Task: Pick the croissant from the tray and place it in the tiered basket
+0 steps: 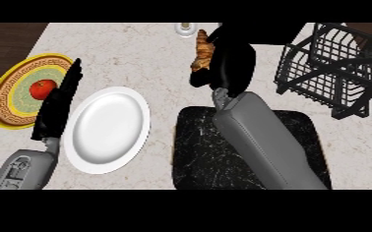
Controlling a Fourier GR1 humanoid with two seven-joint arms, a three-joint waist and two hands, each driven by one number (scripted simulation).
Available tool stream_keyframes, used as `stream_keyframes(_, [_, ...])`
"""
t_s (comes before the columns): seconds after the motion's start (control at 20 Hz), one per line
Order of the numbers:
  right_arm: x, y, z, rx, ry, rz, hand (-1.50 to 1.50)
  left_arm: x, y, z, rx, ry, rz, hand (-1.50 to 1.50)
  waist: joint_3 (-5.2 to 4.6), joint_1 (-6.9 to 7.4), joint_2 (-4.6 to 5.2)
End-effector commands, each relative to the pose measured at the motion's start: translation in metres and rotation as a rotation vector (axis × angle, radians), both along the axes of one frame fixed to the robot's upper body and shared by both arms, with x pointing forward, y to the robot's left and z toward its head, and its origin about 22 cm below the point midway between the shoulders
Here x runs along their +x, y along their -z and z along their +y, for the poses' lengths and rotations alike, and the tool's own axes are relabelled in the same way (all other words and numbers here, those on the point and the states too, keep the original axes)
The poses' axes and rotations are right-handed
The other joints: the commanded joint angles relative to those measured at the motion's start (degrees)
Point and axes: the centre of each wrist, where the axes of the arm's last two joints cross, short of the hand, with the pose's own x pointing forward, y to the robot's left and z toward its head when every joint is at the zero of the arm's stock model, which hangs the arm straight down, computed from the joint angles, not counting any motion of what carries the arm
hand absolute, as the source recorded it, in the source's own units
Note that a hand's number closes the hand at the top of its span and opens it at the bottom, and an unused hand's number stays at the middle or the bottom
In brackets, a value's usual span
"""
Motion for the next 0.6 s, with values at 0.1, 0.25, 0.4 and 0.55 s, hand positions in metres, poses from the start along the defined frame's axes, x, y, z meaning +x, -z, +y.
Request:
stream_keyframes(0.1, [0.021,-0.041,0.016,0.002,0.159,-0.177,1.5,-0.012,0.002,-0.001,-0.009,-0.027,-0.005,0.0,0.05,-1.0,-0.27])
stream_keyframes(0.25, [0.034,-0.096,-0.003,-0.084,0.226,-0.157,1.5,-0.011,0.006,0.014,0.01,-0.046,0.0,0.0,0.02,-2.11,-0.48])
stream_keyframes(0.4, [0.042,-0.104,-0.005,-0.153,0.229,-0.109,1.5,-0.019,0.017,0.008,0.013,-0.043,0.008,0.0,0.02,-2.18,-0.38])
stream_keyframes(0.55, [0.034,-0.119,-0.022,-0.117,0.188,-0.094,1.5,-0.018,0.01,0.009,0.013,-0.065,0.004,0.0,0.07,-2.73,-0.53])
